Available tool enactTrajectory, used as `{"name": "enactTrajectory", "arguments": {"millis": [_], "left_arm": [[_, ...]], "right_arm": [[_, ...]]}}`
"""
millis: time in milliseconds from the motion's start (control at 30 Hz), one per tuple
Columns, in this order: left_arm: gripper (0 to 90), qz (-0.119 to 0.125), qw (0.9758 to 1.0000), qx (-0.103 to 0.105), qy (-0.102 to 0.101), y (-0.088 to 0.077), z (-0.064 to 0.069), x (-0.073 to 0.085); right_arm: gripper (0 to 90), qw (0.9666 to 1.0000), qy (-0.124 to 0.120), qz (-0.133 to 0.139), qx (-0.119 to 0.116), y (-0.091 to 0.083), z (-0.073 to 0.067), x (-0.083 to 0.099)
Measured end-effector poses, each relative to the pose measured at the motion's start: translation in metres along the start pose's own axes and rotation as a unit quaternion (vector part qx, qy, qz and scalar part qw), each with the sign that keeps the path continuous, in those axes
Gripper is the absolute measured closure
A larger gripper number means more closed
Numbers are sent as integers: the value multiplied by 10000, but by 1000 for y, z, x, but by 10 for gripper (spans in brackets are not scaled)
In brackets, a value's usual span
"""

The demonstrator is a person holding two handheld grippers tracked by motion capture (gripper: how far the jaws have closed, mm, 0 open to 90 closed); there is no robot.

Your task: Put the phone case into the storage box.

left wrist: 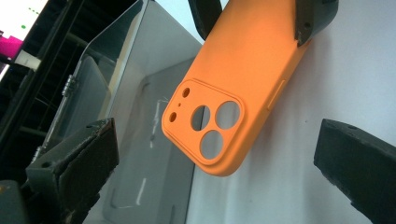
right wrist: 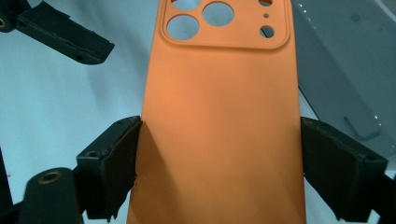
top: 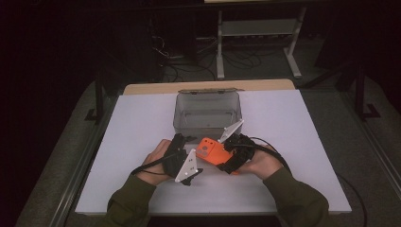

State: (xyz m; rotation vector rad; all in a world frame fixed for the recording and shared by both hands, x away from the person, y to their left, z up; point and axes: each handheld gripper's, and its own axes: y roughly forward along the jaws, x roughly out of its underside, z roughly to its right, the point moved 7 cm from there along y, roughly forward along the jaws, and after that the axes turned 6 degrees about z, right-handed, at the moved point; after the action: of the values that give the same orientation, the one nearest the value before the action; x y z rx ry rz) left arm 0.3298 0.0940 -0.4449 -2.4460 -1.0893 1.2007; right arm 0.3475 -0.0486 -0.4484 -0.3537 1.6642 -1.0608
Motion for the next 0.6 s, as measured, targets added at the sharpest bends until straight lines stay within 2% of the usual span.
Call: {"name": "enactTrajectory", "arguments": {"millis": [233, 600], "left_arm": [[0, -46, 9994, -124, 308, -1, -1, -1], [0, -55, 9979, -213, 607, 0, 1, -1]], "right_arm": [[156, 10000, -10, 7, 1, 0, 0, 0], [156, 10000, -8, -1, 14, 0, 1, 0]]}}
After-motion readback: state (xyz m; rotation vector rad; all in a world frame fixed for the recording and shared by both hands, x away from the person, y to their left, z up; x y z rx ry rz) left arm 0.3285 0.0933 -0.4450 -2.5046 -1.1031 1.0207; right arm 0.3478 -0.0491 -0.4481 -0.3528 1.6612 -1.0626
